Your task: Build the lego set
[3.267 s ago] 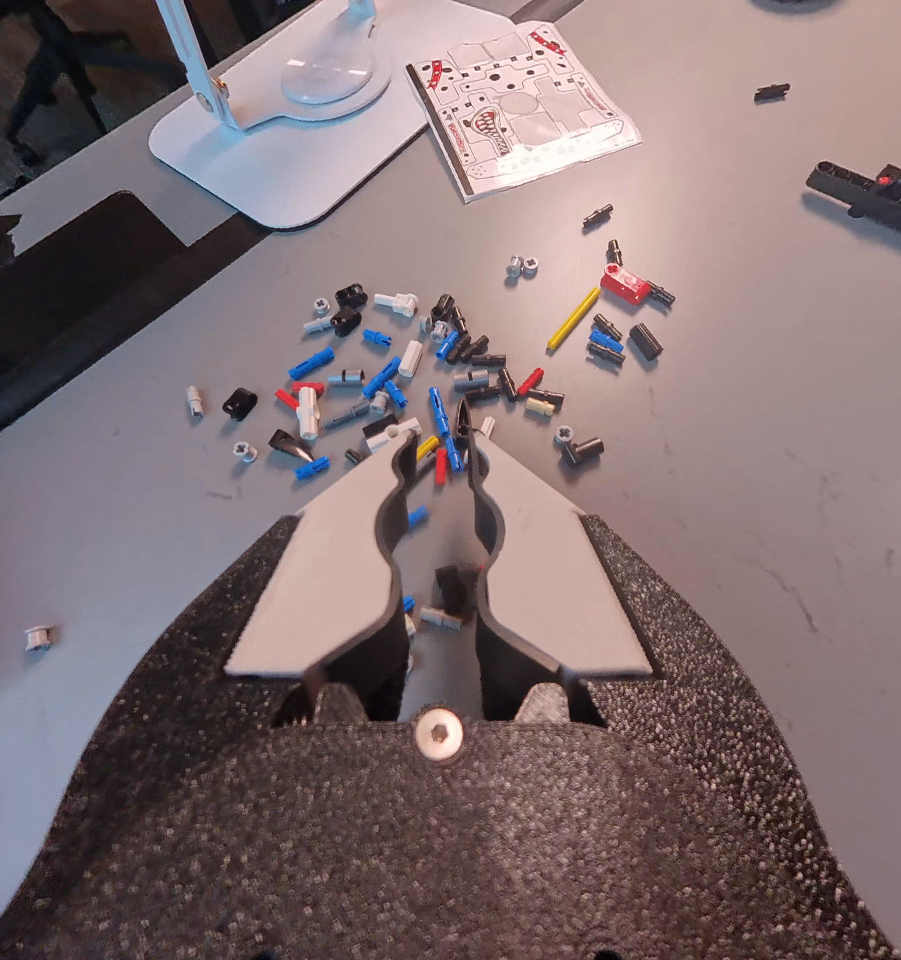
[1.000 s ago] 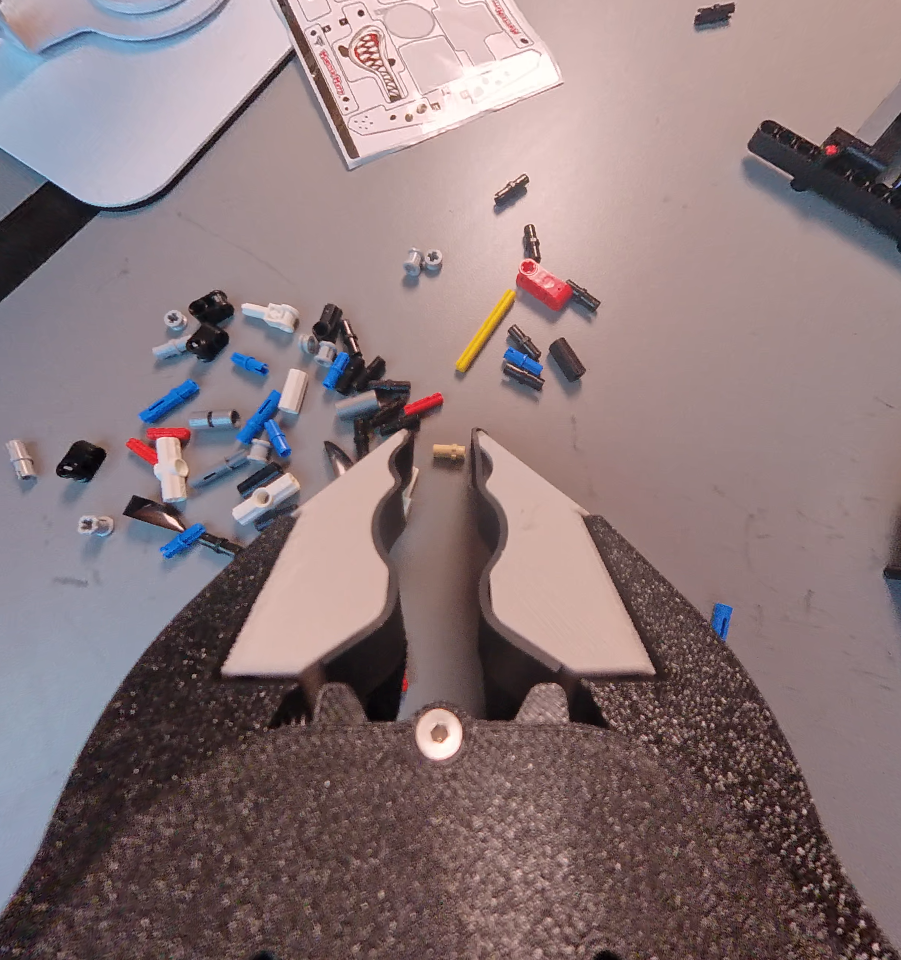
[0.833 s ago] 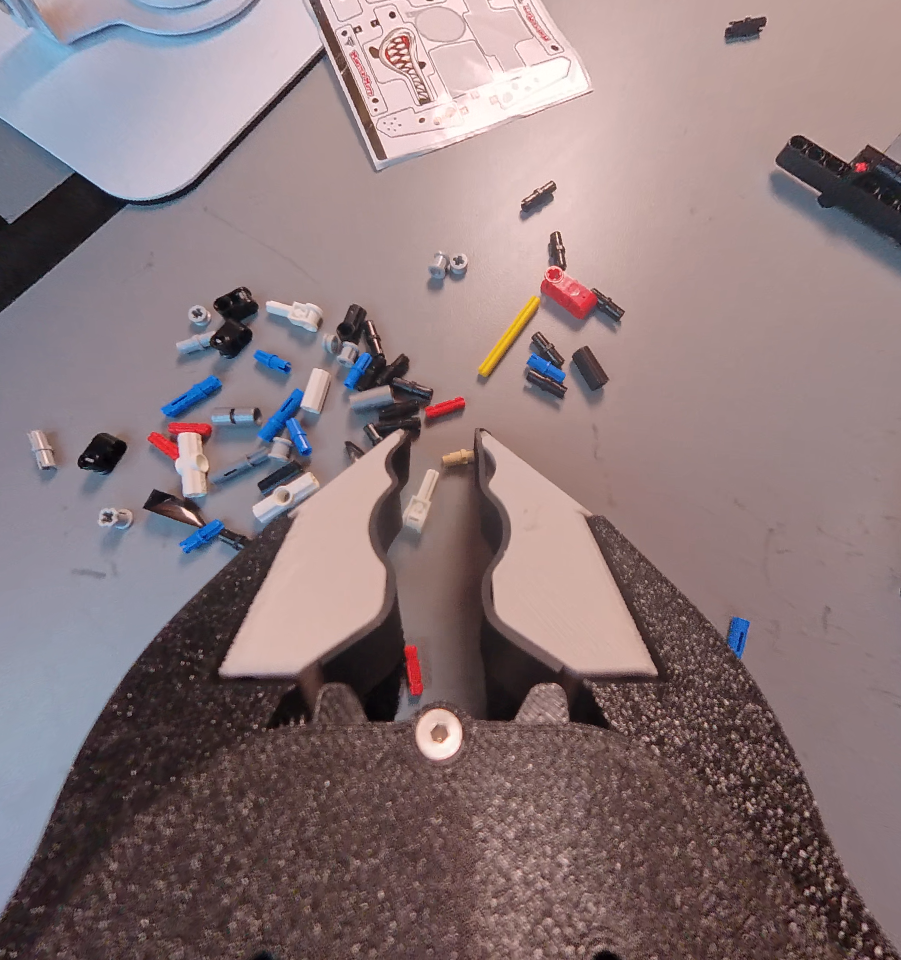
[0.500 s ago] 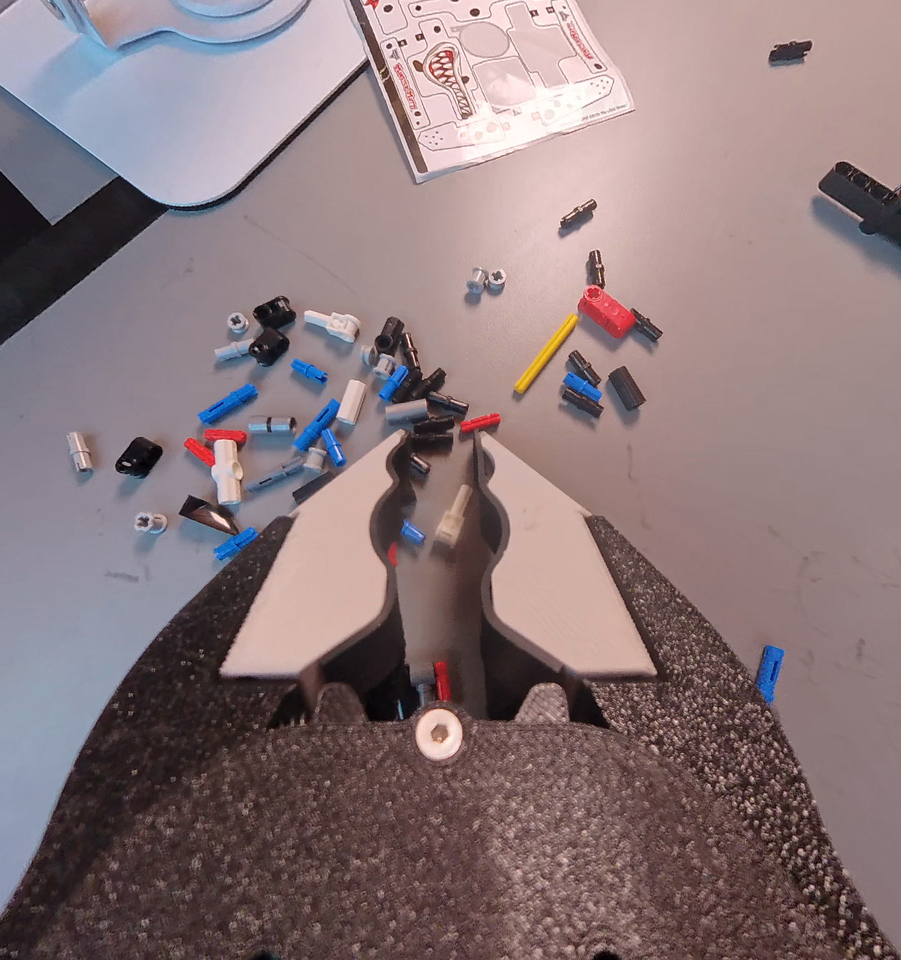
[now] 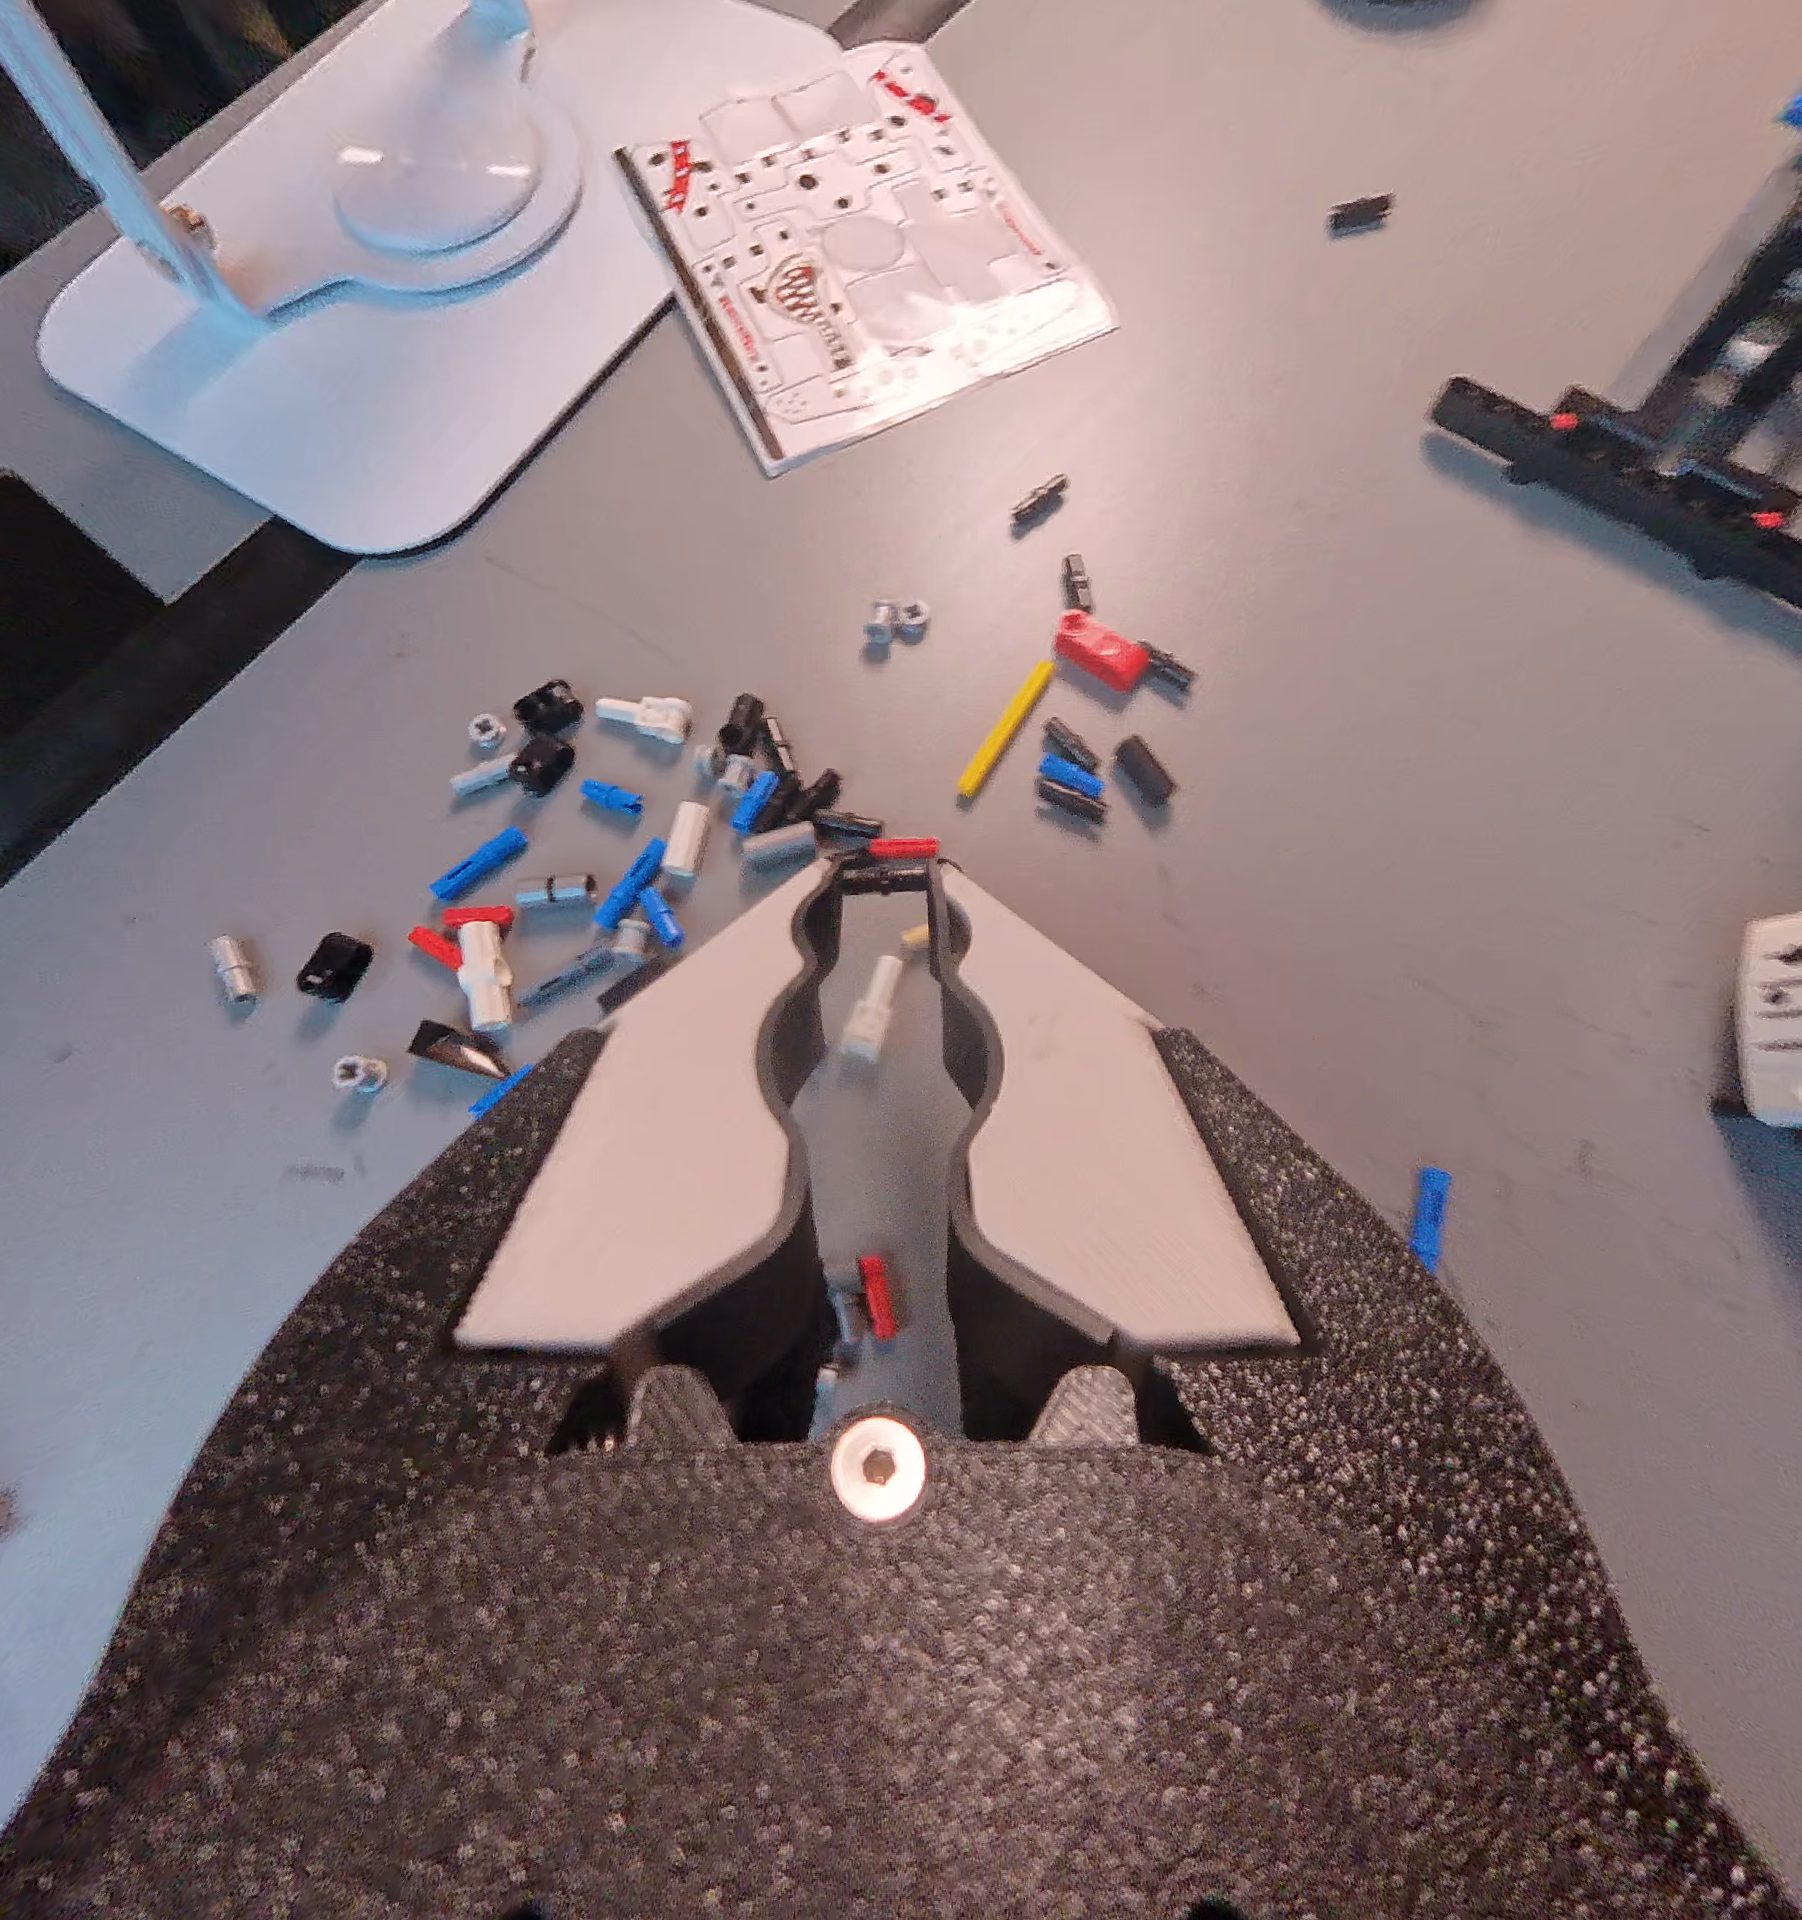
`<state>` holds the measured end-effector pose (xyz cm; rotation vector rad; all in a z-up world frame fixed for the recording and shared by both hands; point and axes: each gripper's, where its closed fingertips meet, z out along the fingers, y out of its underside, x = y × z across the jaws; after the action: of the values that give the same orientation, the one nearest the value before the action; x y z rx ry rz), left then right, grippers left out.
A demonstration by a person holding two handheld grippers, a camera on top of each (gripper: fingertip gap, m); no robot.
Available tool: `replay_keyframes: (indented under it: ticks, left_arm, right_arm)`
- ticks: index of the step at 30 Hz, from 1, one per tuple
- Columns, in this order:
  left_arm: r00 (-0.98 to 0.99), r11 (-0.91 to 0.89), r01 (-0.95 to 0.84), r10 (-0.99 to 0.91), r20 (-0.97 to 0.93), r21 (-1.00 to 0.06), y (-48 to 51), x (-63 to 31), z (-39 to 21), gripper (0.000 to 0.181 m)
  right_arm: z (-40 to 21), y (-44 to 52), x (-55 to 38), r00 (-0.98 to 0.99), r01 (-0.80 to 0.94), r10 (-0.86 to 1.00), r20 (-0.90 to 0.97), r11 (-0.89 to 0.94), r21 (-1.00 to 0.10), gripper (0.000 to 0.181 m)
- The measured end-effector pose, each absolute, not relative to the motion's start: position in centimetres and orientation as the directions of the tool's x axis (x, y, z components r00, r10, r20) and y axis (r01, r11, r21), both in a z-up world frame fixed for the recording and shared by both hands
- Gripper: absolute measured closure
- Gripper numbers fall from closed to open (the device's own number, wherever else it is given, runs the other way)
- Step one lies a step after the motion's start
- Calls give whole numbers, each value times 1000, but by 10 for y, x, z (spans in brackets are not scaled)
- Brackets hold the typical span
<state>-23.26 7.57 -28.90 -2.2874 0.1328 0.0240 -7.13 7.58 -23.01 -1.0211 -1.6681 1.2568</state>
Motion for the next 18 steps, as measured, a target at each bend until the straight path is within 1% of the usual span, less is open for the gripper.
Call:
replay_keyframes:
  ticks: [3, 6, 10, 18]
  left_arm:
    - [962, -632, -169, -271, 12, -756, 52, -186, -281, 165]
    - [926, -641, -185, -367, 86, -745, 26, -147, -289, 165]
    - [926, -669, -175, -361, 109, -722, 9, -130, -304, 165]
    - [922, -684, -192, -372, 111, -704, 5, -123, -311, 164]
  right_arm:
    - [-230, 76, -71, -359, 137, 925, 127, 187, -973, 152]
    - [-230, 76, -71, -358, 137, 925, 130, 190, -972, 152]
    - [-232, 75, -72, -359, 142, 923, 136, 198, -970, 152]
    - [-233, 74, -72, -358, 143, 921, 150, 213, -966, 152]
